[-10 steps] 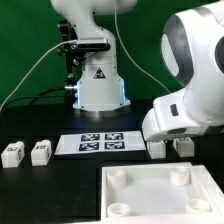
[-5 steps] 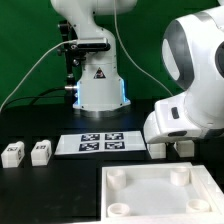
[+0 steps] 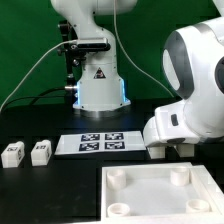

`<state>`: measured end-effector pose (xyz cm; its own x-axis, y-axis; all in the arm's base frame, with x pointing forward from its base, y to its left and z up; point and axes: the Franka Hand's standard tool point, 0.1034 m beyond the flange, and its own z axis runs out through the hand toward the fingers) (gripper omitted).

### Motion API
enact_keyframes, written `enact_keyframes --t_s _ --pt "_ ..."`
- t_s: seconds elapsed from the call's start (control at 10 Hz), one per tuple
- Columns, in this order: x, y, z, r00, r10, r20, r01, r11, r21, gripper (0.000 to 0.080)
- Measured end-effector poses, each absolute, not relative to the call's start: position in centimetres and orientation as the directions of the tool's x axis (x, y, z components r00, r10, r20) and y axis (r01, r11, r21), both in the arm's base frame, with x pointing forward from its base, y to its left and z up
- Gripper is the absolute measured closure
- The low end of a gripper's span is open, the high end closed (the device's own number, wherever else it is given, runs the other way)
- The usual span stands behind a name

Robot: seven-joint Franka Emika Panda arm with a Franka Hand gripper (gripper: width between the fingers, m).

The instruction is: Assemble one leg

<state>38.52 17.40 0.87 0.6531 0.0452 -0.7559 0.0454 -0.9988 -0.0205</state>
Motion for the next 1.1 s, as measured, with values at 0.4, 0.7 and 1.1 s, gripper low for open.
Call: enact_keyframes --t_s 0.4,0.7,1.1 --pt "38.51 17.40 0.86 0.653 0.045 -0.756 0.045 -0.999 -0.020 0.0426" --pt "38.51 17.40 0.86 0.653 0.045 -0.756 0.045 -0.999 -0.020 0.0509" --pt "38.51 17.40 0.86 0.653 0.045 -0.756 0.045 -0.999 -0.020 0.0509"
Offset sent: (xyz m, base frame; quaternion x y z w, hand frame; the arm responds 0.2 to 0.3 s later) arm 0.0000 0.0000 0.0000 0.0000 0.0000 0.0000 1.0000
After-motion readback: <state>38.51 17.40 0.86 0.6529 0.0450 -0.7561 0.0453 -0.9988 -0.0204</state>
